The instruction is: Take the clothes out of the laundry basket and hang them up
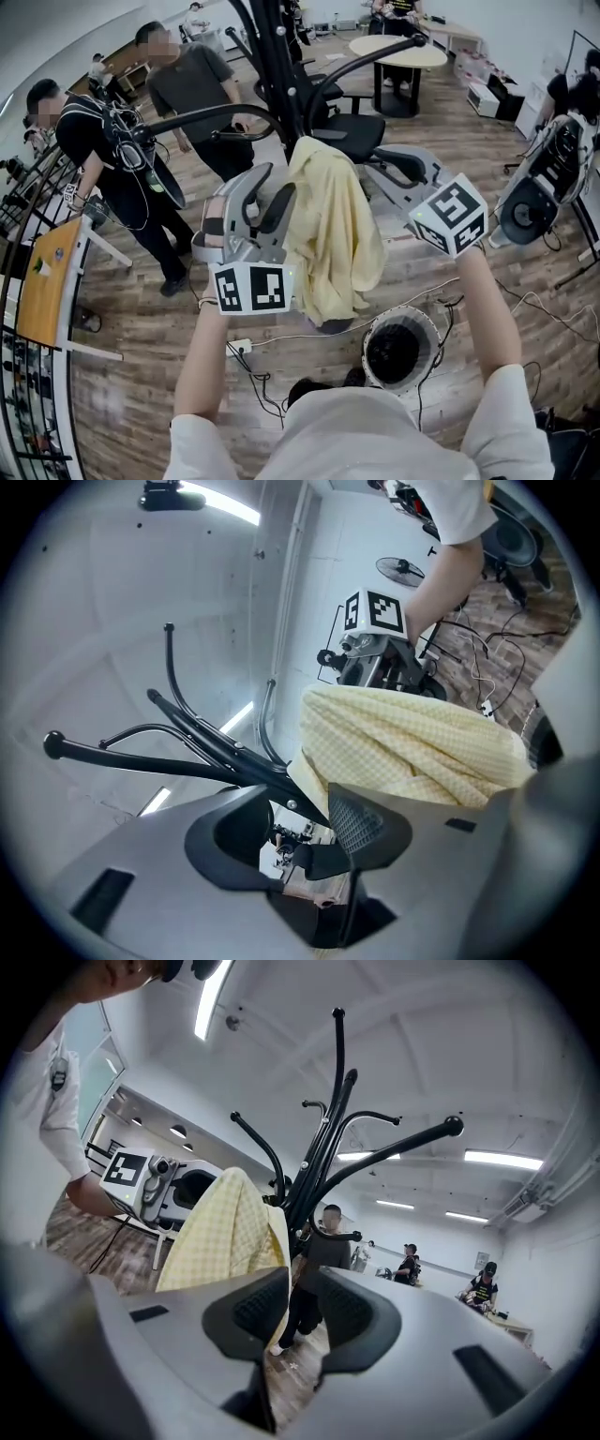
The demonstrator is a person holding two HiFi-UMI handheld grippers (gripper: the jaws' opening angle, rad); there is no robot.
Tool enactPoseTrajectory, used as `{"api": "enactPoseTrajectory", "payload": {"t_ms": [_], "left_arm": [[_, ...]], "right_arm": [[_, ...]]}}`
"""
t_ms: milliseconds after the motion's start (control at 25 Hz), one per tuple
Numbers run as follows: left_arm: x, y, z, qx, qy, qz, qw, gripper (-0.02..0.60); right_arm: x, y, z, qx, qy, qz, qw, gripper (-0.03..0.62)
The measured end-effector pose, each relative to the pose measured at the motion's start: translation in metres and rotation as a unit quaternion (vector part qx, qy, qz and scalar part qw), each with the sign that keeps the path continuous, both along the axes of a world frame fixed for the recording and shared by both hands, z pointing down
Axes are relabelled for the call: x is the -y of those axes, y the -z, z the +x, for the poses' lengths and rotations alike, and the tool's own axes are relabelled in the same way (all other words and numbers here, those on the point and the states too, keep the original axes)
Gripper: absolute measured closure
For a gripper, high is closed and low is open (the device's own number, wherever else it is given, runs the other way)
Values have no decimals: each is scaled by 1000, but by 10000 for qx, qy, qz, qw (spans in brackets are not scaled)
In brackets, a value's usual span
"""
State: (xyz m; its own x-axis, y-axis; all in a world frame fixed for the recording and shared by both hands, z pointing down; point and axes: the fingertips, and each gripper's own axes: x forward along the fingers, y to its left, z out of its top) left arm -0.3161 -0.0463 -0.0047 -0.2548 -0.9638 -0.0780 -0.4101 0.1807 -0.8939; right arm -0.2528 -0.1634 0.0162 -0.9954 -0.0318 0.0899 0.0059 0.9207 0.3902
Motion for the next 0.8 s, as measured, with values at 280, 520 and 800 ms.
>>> {"api": "enactPoseTrajectory", "payload": {"t_ms": [280,520,800], "left_arm": [[-25,9,6,-358,-258,282,9986,380],[-46,8,19,-618,-641,314,9955,407],[-67,6,50,-883,-1301,296,9871,454]], "right_arm": [[-8,16,34,304,-364,8,9989,500],[-34,11,62,355,-687,-74,9970,517],[-73,5,94,529,-1209,-363,9906,548]]}}
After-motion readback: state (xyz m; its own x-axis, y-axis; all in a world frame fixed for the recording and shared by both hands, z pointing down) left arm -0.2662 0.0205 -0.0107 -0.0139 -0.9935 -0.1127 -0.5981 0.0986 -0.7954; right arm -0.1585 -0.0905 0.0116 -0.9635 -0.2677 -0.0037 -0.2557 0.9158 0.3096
